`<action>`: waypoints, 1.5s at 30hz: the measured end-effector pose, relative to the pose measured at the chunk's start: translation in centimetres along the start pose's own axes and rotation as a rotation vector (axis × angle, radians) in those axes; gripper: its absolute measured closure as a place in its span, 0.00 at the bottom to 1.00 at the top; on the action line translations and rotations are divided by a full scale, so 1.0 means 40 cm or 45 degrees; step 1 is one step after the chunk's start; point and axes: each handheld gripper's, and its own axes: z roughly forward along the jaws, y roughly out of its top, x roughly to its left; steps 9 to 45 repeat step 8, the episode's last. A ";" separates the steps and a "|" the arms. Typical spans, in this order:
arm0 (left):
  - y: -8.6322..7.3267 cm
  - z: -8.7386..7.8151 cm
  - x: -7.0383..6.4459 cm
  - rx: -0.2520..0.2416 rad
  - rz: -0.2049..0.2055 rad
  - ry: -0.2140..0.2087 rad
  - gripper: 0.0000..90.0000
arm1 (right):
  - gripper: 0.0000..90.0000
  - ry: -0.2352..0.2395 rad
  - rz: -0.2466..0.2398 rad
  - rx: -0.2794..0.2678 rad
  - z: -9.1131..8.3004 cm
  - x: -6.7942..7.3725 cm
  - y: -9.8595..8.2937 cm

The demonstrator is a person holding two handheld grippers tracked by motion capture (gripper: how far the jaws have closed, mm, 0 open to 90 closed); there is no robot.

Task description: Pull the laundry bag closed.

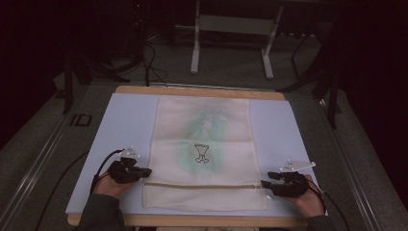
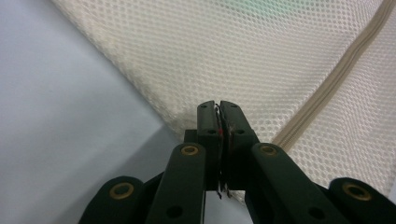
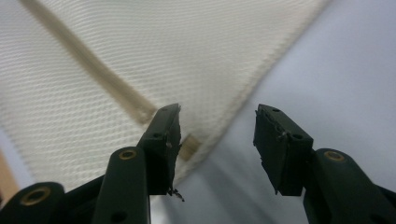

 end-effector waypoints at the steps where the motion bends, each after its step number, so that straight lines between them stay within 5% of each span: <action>1: -0.002 -0.003 0.003 -0.007 -0.004 0.023 0.96 | 0.56 -0.022 0.015 -0.006 0.000 -0.007 -0.004; 4: -0.005 -0.008 0.009 -0.015 -0.013 0.054 0.94 | 0.56 -0.039 0.032 -0.016 0.000 -0.013 -0.008; 6: -0.009 -0.010 0.014 -0.025 -0.020 0.139 0.90 | 0.57 -0.096 0.043 -0.034 -0.002 -0.020 -0.013; 7: -0.011 -0.009 0.020 -0.011 -0.021 0.241 0.87 | 0.57 -0.121 0.044 -0.049 -0.004 -0.021 -0.014; 45: -0.011 -0.009 0.020 -0.011 -0.021 0.241 0.85 | 0.57 -0.121 0.044 -0.049 -0.004 -0.021 -0.014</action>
